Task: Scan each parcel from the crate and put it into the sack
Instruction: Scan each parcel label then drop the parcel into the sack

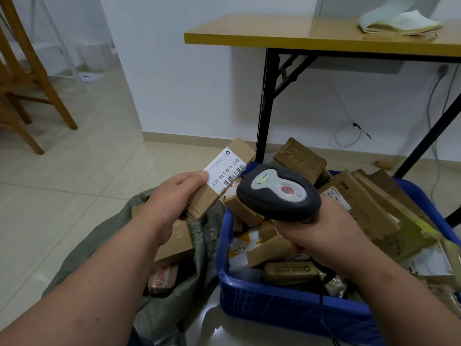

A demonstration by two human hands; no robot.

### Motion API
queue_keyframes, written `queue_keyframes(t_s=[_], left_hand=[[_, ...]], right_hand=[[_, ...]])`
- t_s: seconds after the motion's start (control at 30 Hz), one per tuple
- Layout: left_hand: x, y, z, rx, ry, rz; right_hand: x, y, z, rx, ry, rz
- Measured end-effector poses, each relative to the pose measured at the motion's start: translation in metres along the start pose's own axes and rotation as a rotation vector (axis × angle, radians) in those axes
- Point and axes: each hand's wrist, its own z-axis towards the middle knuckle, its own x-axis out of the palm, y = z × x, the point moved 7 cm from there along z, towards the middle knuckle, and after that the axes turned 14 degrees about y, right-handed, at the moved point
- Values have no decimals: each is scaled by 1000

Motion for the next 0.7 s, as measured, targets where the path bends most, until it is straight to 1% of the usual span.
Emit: queue_keyframes(t_s=[0.13, 0.27, 0.57, 0.7], left_hand=[[1, 0, 0, 3, 19, 5], [-1, 0, 1, 9, 16, 12], [-2, 0, -1, -2, 22, 26], [-5, 2, 0, -7, 20, 26]], right_hand=[[0, -3, 2, 37, 9, -27], [0, -5, 2, 52, 7, 3], [1, -5, 5, 48, -6, -35], [3, -5, 8, 52, -10, -7]])
